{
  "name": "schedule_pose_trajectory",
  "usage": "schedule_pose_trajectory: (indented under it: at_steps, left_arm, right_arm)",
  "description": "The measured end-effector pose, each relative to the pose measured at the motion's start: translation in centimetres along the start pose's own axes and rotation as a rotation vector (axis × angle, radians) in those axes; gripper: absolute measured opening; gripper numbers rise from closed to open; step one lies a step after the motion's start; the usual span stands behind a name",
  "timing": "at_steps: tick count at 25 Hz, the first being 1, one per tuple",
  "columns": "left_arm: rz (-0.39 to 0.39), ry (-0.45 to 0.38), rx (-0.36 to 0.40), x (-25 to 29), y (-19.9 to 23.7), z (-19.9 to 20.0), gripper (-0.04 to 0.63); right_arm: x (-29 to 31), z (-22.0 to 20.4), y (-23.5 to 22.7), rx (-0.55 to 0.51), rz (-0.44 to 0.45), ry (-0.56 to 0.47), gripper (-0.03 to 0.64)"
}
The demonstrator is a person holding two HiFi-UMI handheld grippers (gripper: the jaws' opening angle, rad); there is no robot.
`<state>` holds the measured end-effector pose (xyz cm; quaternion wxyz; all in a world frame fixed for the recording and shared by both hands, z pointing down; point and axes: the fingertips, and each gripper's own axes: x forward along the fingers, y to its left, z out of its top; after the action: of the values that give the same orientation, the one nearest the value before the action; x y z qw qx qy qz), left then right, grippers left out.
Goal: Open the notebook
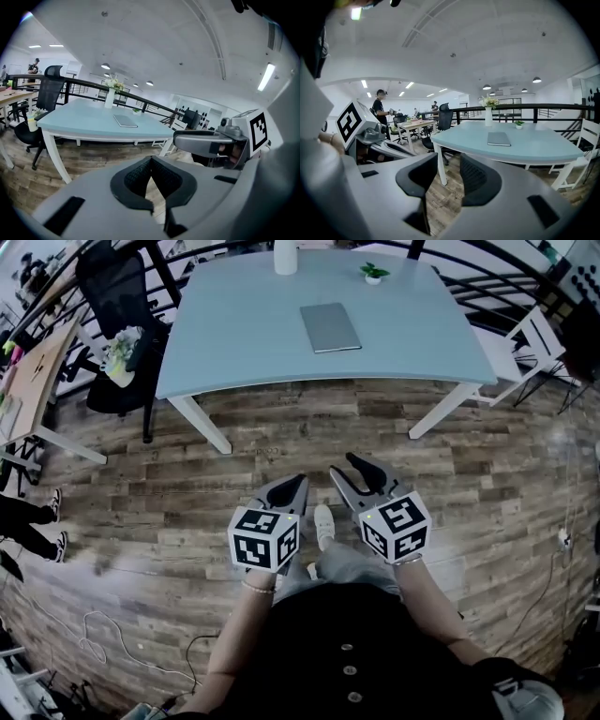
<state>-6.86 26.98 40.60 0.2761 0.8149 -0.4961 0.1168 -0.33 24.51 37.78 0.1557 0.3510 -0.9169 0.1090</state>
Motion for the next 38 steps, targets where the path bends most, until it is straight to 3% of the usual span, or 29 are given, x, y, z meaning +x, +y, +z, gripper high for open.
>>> schedule_pose_trajectory:
  at_steps: [15, 38]
  left_arm:
    - [0.097, -0.031, -0.012, 9.8, 4.7, 9.0, 0.017]
    - [0.129, -0.007, -0.02, 15.1, 6.4, 12.0, 0.017]
  right_arm:
    - [8.1, 5.8, -10.8, -0.031, 0.064, -0.025, 0.143]
    - [11.8, 6.1, -16.6, 0.04, 0.093, -0.026, 0.132]
